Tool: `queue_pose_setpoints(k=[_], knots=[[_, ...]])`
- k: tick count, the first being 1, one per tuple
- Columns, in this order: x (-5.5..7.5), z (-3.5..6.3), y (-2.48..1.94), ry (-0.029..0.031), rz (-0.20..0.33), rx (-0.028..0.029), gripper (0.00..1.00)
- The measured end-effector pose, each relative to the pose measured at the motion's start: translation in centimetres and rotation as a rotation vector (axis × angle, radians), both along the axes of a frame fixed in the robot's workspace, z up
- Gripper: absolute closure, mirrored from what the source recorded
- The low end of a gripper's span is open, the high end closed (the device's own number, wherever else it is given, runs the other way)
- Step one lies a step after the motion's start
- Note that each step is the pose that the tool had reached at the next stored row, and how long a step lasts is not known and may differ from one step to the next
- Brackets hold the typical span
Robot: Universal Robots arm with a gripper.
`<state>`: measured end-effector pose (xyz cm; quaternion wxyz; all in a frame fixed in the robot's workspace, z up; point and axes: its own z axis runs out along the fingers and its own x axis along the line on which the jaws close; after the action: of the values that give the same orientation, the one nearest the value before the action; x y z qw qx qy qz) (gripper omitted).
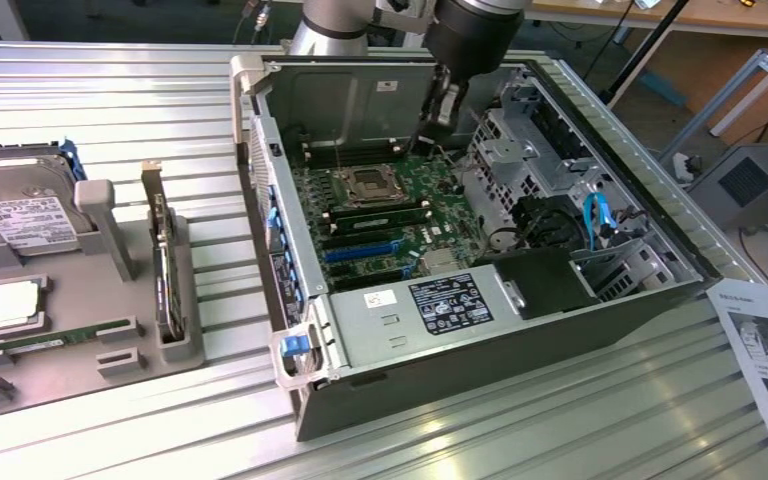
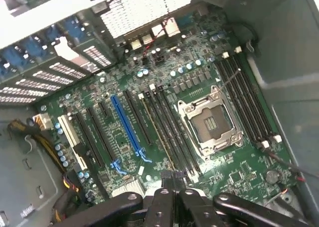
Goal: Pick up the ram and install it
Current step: 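Press down the ram until it locks into place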
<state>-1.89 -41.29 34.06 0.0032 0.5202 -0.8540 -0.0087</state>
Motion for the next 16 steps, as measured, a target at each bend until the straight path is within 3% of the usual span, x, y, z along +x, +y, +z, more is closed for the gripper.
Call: queue_pose_setpoints(k=[1,3,4,6,8,16], knots=[[0.00,0.00,0.00,0.0000,-0.065,0.0000,0.89],[0.00,-0.01,0.00,0.0000,-0.133,0.0000,0.89],[0.00,-0.01,0.00,0.0000,-0.204,0.0000,0.89],[0.00,-0.01,0.00,0.0000,-0.262,0.0000,0.89],[0.00,-0.01,0.00,0.0000,-0.367,0.0000,0.89],[0.00,-0.02,0.00,0.0000,-0.500,0.0000,0.89]])
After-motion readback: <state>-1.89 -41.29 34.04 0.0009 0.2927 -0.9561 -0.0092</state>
